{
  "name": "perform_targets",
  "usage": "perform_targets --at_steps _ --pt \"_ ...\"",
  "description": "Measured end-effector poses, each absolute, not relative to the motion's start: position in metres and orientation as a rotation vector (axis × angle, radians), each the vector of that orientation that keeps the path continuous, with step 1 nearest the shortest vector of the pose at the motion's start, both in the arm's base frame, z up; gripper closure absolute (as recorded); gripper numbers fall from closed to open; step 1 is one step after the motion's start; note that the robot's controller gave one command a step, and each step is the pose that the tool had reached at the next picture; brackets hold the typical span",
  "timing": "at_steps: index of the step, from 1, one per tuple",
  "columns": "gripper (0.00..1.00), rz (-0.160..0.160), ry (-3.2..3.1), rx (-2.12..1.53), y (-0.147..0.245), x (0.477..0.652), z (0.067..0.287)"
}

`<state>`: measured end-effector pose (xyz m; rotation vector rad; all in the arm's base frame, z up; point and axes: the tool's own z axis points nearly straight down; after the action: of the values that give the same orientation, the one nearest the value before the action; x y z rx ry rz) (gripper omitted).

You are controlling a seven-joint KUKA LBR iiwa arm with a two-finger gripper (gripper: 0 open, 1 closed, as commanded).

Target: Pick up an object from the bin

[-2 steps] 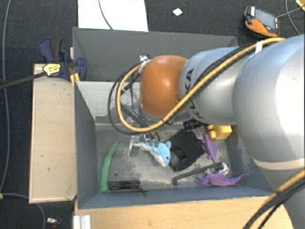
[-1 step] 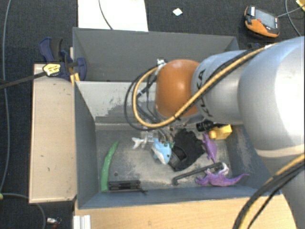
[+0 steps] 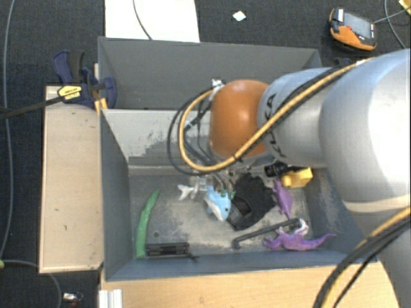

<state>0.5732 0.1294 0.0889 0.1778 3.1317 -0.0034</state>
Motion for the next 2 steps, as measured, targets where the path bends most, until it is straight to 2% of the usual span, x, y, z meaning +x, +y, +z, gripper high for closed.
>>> perform_targets --at_steps 2 --pt "1.00 -0.003 3.131 0.182 0.1292 0.5732 0.0890"
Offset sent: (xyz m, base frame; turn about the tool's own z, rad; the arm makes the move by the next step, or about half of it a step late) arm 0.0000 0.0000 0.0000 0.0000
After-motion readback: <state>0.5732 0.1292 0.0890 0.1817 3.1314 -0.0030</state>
